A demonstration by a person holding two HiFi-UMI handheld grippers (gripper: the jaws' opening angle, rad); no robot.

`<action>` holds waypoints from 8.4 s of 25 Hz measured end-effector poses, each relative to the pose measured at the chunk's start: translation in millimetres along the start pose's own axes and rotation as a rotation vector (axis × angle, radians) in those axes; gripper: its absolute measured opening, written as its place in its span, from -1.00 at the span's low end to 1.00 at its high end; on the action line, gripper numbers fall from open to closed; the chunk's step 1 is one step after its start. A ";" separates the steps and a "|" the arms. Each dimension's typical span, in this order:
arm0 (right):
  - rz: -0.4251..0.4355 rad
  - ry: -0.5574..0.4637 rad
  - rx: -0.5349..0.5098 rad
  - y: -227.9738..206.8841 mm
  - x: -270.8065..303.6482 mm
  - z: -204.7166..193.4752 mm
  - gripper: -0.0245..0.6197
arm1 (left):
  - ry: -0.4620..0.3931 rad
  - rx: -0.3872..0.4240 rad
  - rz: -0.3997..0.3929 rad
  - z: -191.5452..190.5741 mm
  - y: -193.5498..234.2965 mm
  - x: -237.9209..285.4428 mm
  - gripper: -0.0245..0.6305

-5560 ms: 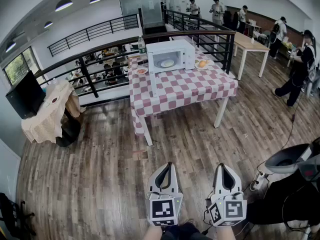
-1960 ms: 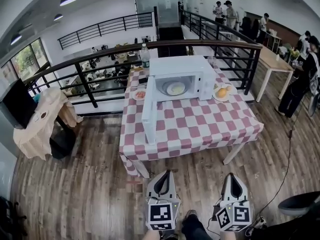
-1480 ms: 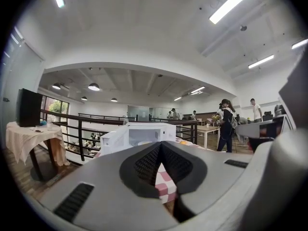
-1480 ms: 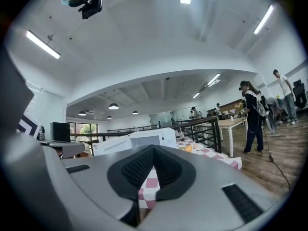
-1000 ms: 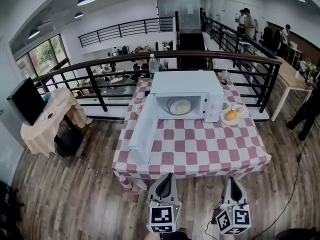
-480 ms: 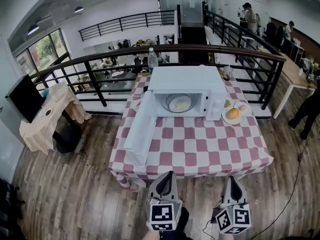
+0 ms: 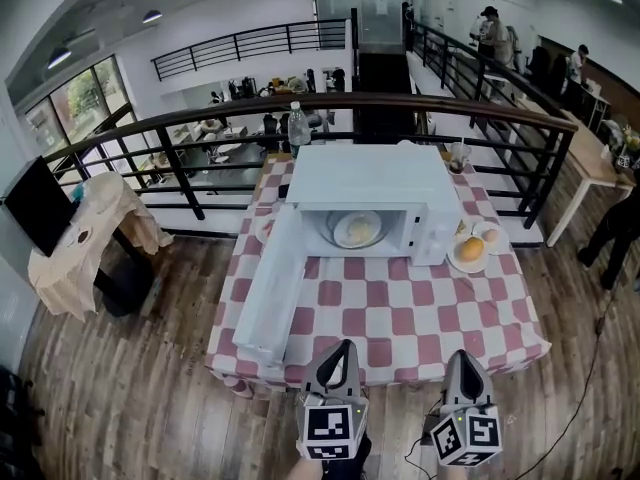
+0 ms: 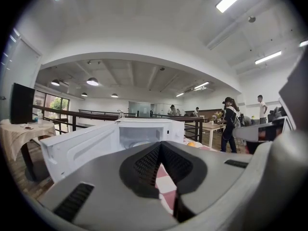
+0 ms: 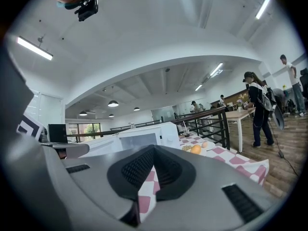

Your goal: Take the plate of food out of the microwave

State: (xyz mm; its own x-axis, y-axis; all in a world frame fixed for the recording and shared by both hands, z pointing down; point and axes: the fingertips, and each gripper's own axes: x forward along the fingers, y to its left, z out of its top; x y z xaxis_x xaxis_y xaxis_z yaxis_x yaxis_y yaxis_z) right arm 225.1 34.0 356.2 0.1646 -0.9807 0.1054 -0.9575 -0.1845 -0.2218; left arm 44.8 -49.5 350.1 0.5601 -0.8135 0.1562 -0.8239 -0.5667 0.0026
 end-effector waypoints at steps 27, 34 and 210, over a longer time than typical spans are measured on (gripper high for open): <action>0.088 0.087 0.005 46.3 168.4 -12.2 -0.95 | 0.034 -0.055 0.012 -2.4 77.1 127.2 -0.87; 0.142 0.123 0.051 49.6 196.6 -19.1 -0.95 | 0.061 -0.079 0.064 -12.7 85.3 142.9 -0.87; 0.063 0.617 1.036 25.3 358.7 -164.6 -0.85 | 0.340 -0.980 -0.095 -138.8 97.9 326.2 -0.68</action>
State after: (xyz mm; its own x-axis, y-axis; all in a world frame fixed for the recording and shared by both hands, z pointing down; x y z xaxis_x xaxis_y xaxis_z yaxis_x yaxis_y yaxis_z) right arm 220.9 -311.8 548.0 -0.2868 -0.8462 0.4492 -0.2689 -0.3789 -0.8855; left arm 134.8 -352.3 538.4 0.6979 -0.6051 0.3830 -0.5716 -0.1485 0.8070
